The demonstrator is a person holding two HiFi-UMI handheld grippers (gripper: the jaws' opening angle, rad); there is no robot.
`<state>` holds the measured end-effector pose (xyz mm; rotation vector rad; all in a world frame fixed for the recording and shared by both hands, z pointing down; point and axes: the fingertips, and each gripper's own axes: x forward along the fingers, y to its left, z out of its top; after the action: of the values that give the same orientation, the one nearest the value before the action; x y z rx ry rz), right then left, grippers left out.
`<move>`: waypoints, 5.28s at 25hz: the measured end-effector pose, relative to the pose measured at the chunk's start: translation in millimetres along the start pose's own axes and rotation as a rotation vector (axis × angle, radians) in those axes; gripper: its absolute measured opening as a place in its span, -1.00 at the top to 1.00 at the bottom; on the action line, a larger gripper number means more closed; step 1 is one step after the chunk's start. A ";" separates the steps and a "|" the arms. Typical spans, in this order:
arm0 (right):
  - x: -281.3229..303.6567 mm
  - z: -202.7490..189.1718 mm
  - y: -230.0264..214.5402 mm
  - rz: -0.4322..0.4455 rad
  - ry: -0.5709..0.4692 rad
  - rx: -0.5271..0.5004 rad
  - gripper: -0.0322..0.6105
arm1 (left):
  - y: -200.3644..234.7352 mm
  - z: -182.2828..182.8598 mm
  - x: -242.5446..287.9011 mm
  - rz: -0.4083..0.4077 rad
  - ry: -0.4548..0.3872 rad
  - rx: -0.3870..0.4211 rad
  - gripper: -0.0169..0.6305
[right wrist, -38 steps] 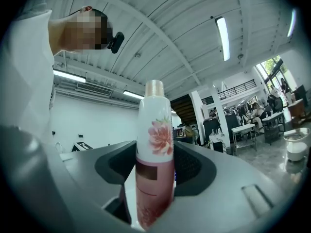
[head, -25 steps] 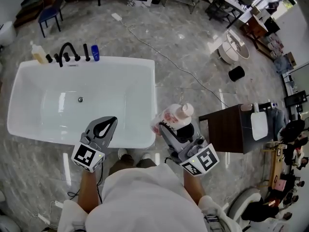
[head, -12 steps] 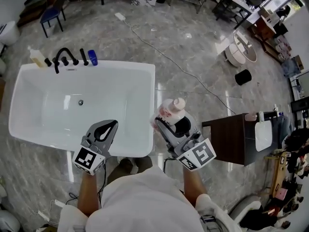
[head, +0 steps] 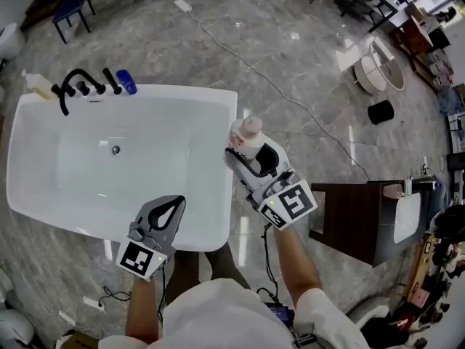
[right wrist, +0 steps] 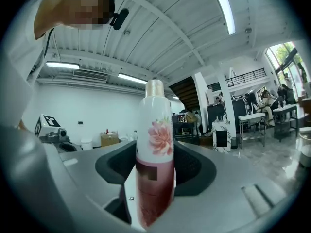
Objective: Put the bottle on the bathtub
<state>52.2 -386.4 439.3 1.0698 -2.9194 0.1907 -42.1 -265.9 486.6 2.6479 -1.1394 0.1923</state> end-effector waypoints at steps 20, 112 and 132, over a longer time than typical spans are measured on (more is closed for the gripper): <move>261.1 -281.1 -170.2 -0.093 0.075 -0.033 0.16 | 93.1 -221.0 71.3 -0.032 0.116 -0.265 0.94; -41.1 122.5 128.6 -0.002 -0.141 -0.009 0.87 | -7.2 99.7 -65.5 -0.058 -0.122 0.123 0.94; -49.1 107.9 139.9 0.045 -0.128 0.036 0.87 | -16.4 88.8 -73.2 -0.022 -0.103 0.089 0.94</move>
<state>1.3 -262.4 314.2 1.0595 -3.0675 0.1831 -78.4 -229.1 382.5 2.7765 -1.1576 0.1057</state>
